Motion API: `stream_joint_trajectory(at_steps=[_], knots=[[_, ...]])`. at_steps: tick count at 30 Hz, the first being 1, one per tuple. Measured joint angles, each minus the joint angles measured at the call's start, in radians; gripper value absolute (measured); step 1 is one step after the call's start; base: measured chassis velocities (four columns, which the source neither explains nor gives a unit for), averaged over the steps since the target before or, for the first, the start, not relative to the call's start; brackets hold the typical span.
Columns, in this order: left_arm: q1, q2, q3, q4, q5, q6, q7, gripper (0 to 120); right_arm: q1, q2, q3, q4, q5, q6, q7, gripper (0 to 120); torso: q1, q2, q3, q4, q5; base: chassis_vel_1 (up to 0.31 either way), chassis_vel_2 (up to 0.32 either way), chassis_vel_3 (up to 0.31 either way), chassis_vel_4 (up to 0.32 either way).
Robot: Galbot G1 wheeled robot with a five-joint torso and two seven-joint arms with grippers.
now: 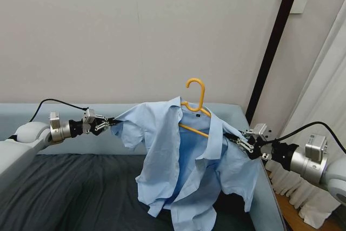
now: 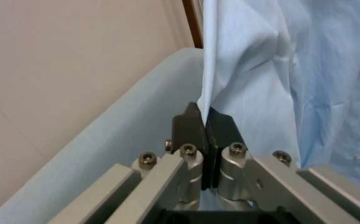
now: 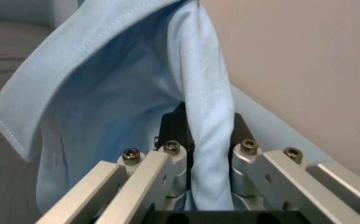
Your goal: Pick up the clothes from the sofa and hang them on the clothes hanger.
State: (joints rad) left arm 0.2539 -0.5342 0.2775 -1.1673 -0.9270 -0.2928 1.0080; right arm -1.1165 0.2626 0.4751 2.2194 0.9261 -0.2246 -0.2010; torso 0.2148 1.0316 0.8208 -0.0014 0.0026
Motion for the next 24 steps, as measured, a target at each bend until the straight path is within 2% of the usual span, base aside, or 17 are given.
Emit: stream_joint_trajectory(at_steps=[2, 5, 10, 12, 13, 15, 16, 17, 19, 21, 22, 24], knots=[[0.010, 0.004, -0.010, -0.015, 0.016, -0.009, -0.016, 0, 0.001, 0.000, 0.000, 0.002, 0.000, -0.001, 0.005, 7, 0.000, 0.000, 0.000, -0.0001, 0.0000, 0.000, 0.000, 0.000, 0.000], [0.037, 0.023, -0.039, -0.050, 0.038, -0.025, -0.038, 15, 0.004, 0.001, 0.000, -0.003, 0.000, -0.001, 0.013, 7, 0.000, 0.000, 0.000, -0.0001, 0.0000, 0.000, 0.000, 0.000, 0.000], [0.058, 0.044, -0.061, -0.065, 0.072, -0.062, -0.052, 26, 0.005, 0.005, 0.005, -0.012, 0.002, -0.001, 0.021, 7, 0.000, 0.000, 0.000, 0.0000, 0.0001, 0.000, 0.000, 0.000, 0.000], [0.079, 0.056, -0.094, -0.072, 0.083, -0.070, -0.066, 38, 0.005, 0.007, 0.011, -0.006, 0.010, -0.002, 0.029, 7, 0.000, 0.000, 0.000, 0.0001, 0.0003, 0.000, 0.000, 0.000, 0.000], [0.079, 0.056, -0.094, -0.072, 0.083, -0.070, -0.066, 38, 0.005, 0.007, 0.011, -0.006, 0.010, -0.002, 0.029, 7, 0.000, 0.000, 0.000, 0.0001, 0.0003, 0.000, 0.000, 0.000, 0.000], [0.106, 0.058, -0.134, -0.091, 0.087, -0.070, -0.092, 49, 0.005, 0.005, 0.016, 0.014, 0.017, -0.011, 0.062, 7, 0.000, 0.000, 0.000, 0.0002, 0.0001, 0.000, 0.000, 0.000, 0.000], [0.115, 0.058, -0.144, -0.099, 0.088, -0.070, -0.104, 50, 0.005, 0.004, 0.017, 0.021, 0.019, -0.015, 0.081, 7, 0.000, 0.000, 0.000, 0.0002, 0.0001, 0.000, 0.000, 0.000, 0.000], [0.134, 0.058, -0.164, -0.120, 0.087, -0.066, -0.138, 56, 0.004, 0.002, 0.023, 0.044, 0.026, -0.028, 0.141, 7, 0.000, 0.000, 0.000, 0.0001, 0.0001, 0.000, 0.000, 0.000, 0.000], [0.155, 0.057, -0.182, -0.139, 0.083, -0.065, -0.170, 60, 0.003, 0.002, 0.026, 0.057, 0.030, -0.037, 0.177, 7, 0.000, 0.000, 0.000, -0.0002, 0.0004, 0.000, 0.000, 0.000, 0.000], [0.232, 0.058, -0.235, -0.203, 0.053, -0.045, -0.266, 70, 0.010, 0.005, 0.035, 0.084, 0.047, -0.063, 0.250, 7, 0.000, 0.000, 0.000, -0.0003, 0.0002, 0.000, 0.000, 0.000, 0.000], [0.232, 0.058, -0.235, -0.203, 0.053, -0.045, -0.266, 70, 0.010, 0.005, 0.035, 0.084, 0.047, -0.063, 0.250, 7, 0.000, 0.000, 0.000, -0.0003, 0.0002, 0.000, 0.000, 0.000, 0.000], [0.304, 0.063, -0.275, -0.283, -0.003, -0.021, -0.370, 79, 0.013, 0.007, 0.050, 0.108, 0.062, -0.096, 0.298, 7, 0.000, 0.000, 0.000, 0.0003, 0.0000, 0.000, 0.000, 0.000, 0.000]])
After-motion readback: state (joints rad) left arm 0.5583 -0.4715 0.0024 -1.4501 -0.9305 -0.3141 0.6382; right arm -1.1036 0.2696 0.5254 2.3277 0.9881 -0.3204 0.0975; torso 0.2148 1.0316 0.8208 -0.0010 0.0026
